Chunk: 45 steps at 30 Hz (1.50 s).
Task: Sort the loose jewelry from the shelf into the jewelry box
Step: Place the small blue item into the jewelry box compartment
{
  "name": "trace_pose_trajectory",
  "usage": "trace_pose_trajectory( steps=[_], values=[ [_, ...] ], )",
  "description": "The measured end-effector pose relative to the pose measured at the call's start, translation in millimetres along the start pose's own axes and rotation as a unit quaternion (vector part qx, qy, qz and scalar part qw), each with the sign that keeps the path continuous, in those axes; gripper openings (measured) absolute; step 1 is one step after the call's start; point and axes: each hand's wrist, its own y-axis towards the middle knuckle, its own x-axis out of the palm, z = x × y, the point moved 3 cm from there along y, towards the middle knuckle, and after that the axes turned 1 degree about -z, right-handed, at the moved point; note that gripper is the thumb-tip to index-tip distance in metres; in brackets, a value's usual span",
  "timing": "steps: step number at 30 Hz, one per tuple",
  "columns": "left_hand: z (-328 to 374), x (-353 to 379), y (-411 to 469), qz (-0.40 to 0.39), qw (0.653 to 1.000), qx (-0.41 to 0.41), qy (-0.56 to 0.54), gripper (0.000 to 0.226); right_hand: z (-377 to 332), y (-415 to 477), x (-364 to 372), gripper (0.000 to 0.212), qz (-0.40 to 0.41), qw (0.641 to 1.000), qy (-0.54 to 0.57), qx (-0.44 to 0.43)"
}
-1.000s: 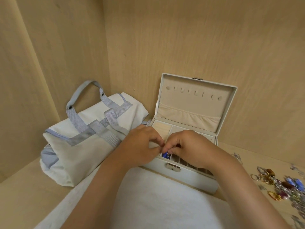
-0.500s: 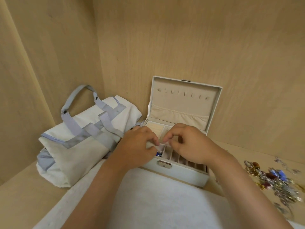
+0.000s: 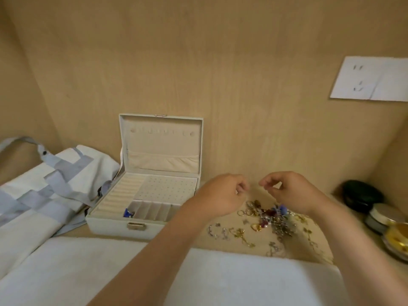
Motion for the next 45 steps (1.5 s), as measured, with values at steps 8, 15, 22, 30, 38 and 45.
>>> trace_pose_trajectory(
  steps=[8, 15, 22, 30, 38, 45],
  values=[
    [15, 89, 57, -0.031, 0.996, -0.024, 0.079, 0.029, 68, -4, 10, 0.017, -0.035, 0.998, 0.003, 0.056],
    [12, 102, 67, 0.02, 0.994, -0.01, 0.108, 0.024, 87, 2, 17, 0.013, -0.057, 0.992, -0.077, 0.085],
    [10, 101, 61, 0.026, 0.996, 0.003, 0.081, 0.019, 87, -2, 14, 0.013, -0.052, 0.994, -0.038, 0.085],
    [19, 94, 64, 0.009, 0.97, -0.021, -0.241, 0.042, 76, -1, -7, 0.011, 0.033, 0.975, 0.217, 0.026],
    [20, 74, 63, 0.037, 0.951, -0.064, -0.299, 0.02, 56, -3, -6, 0.012, 0.063, 0.917, 0.393, 0.03],
    [21, 44, 47, 0.097, 0.967, -0.08, -0.221, 0.006, 30, -5, 2, 0.029, 0.016, 0.93, 0.367, 0.019]
  ],
)
